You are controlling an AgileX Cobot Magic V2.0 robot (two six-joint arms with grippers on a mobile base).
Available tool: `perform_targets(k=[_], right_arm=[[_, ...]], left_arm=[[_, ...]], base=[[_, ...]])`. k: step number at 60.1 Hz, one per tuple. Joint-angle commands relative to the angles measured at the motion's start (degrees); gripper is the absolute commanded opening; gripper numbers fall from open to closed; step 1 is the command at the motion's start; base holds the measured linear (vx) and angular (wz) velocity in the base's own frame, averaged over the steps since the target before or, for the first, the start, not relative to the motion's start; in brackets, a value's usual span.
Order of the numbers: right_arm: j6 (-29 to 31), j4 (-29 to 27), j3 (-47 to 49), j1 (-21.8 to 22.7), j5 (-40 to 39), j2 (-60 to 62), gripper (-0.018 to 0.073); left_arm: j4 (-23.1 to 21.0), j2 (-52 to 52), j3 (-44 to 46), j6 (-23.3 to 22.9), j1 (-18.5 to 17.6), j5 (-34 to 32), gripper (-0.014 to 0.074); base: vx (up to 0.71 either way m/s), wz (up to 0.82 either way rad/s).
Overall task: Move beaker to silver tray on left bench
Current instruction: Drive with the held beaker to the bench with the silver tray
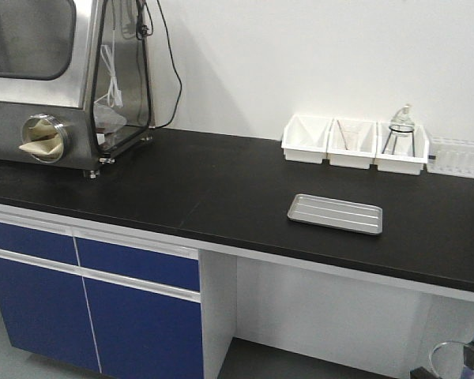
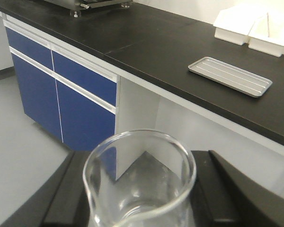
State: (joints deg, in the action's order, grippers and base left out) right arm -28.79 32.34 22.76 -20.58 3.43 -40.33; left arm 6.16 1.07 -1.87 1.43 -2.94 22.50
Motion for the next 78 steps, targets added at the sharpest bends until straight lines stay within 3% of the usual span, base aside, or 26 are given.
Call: perform_targets(k=[1,26,78], right_arm=[[0.2,0.2,1.8,0.3,-3.9,0.3,-0.0010],[0.2,0.2,1.8,0.3,-3.9,0.3,-0.0010],[0.2,0.2,1.8,0.3,-4.0,0.3,-0.0010]], left_arm=[[0.0,0.4,-1.1,-0.1,-0.4,-4.7,0.0001],[0.0,0.4,-1.1,-0.1,-0.4,-4.7,0.0001],[0.0,0.4,-1.1,-0.1,-0.4,-4.7,0.0001]], base=[[0.19,0.17],[0.25,-0.06],[0.36,-0.30]])
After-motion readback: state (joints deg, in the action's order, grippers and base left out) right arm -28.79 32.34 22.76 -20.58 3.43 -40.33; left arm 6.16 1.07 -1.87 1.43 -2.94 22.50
